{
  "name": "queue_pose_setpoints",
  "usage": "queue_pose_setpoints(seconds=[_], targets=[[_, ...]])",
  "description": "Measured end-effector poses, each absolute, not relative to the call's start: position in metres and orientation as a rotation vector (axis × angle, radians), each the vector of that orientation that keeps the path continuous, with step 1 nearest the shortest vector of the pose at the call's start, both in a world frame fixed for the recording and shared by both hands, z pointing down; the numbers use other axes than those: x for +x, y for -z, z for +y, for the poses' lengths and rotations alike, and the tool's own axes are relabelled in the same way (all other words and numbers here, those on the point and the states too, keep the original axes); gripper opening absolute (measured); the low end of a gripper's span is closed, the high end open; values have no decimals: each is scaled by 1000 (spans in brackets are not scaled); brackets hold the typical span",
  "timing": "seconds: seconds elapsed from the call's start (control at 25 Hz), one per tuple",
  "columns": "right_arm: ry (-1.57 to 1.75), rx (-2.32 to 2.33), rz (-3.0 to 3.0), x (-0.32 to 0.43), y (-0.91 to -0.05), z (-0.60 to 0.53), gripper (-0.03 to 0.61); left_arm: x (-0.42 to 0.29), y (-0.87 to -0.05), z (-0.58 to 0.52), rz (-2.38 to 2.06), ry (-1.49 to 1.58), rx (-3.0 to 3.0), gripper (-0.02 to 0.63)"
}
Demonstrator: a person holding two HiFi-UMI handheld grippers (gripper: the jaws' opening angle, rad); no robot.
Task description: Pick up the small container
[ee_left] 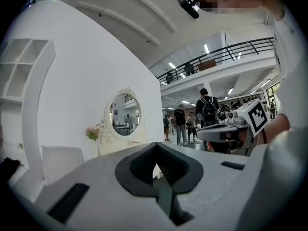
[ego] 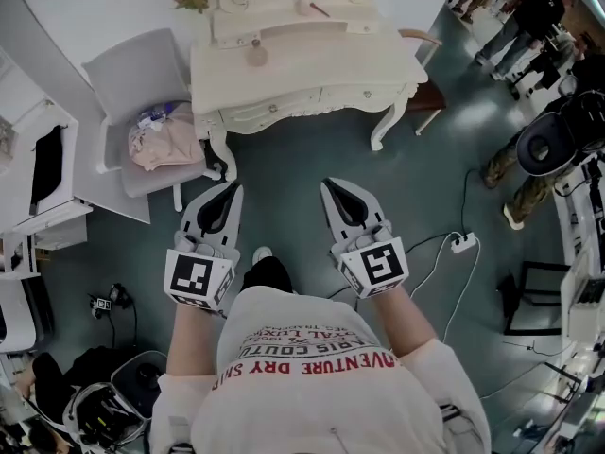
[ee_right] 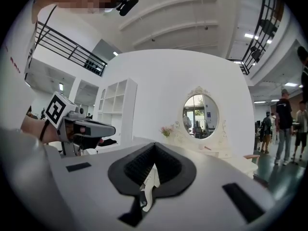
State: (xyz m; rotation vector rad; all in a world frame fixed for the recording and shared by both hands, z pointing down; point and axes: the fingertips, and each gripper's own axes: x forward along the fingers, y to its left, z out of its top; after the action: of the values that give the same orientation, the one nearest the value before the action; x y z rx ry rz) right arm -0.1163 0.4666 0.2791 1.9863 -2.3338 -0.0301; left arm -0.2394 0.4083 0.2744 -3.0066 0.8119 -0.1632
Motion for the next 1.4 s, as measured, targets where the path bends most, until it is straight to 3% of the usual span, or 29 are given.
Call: queue_pose_setpoints(seconds=[0.84, 1.4], targets=[[25, 1989, -2209, -12, -283, 99, -2, -124, -280, 40, 651, 118, -3089, 6], [-96, 1824, -2292, 44, -333, -33, -2, -63, -345, -69, 810, 200, -3143, 6]])
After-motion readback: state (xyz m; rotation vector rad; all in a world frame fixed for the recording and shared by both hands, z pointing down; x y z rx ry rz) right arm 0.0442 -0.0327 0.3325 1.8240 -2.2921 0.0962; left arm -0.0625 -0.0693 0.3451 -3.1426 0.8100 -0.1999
